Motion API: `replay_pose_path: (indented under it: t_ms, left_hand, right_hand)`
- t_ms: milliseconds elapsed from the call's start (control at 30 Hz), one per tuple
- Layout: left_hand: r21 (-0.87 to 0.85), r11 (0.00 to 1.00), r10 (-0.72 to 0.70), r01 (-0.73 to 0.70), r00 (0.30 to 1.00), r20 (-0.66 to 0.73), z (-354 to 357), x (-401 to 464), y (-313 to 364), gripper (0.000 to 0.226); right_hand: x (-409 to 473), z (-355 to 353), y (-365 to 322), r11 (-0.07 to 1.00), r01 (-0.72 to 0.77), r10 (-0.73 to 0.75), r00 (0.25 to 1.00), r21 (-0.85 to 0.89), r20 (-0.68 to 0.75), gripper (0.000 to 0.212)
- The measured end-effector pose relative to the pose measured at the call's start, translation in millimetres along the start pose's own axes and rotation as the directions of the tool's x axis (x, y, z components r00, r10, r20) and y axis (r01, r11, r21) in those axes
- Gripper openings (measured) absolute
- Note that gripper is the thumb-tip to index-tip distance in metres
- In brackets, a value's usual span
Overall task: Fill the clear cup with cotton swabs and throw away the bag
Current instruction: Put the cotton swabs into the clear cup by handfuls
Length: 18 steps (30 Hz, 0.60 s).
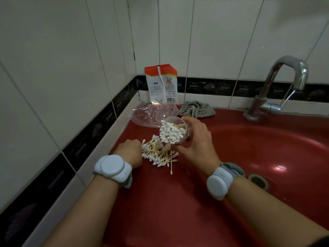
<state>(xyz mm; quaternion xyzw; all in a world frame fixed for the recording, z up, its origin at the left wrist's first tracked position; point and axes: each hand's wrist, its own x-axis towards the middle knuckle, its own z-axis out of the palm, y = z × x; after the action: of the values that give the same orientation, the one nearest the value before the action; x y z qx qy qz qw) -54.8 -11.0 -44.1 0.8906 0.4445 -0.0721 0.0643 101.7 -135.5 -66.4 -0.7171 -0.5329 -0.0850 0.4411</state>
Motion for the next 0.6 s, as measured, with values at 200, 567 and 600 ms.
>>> replay_pose_path:
  t_ms: [200,567,600]
  left_hand:
    - [-0.276,0.960,0.022,-0.036,0.998,-0.056,-15.8,-9.1,-12.9,0.009]
    - [-0.687,0.724,0.057,-0.059,0.998,-0.027,6.0,-2.1,-28.3,0.013]
    - [-0.685,0.726,0.050,-0.058,0.998,-0.032,9.3,-1.5,-29.6,0.013]
  right_hand:
    - [-1.8,-0.3,0.8,1.000,-0.005,0.005,1.000,0.001,0.010,0.073]
    - [-3.4,4.6,-4.2,1.000,0.022,-0.022,1.000,0.020,-0.001,0.072]
    - [-3.5,4.7,-4.3,0.999,0.026,-0.026,1.000,0.021,0.002,0.072]
